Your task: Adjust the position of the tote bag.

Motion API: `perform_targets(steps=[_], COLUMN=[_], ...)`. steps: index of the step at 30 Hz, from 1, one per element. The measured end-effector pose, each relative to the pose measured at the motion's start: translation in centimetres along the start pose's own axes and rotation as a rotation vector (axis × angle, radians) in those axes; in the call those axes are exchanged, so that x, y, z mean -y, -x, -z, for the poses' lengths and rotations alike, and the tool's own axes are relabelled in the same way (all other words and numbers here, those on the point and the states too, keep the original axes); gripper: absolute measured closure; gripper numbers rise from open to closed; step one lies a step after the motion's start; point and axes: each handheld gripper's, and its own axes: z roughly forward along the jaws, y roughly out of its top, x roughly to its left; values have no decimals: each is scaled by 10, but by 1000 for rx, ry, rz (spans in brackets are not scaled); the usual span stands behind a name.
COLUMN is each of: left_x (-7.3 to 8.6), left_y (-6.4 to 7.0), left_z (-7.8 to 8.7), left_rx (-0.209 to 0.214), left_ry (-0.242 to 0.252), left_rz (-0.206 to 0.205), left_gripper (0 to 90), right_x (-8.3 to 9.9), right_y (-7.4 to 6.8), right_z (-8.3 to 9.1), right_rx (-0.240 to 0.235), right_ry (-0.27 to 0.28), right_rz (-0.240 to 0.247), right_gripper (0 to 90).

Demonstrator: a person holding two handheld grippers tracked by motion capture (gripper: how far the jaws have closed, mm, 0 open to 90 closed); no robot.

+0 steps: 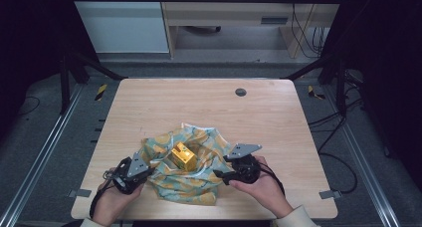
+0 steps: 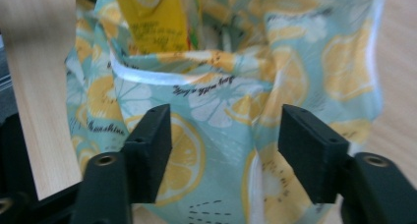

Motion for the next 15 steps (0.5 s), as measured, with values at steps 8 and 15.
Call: perform_targets(steps=[8, 15], left_x=[0, 1], left_y=[0, 3], left_z=[0, 4], left_rx=[4, 26], left_ry=[1, 24], left_rz=[2, 15], left_gripper=[900, 900], right_x=[15, 19], right_y=[-2, -7], right_z=[-12, -6], right_rx=[-63, -80], right_ry=[-64, -82], right_rz=[17, 47], right_gripper=[733, 900])
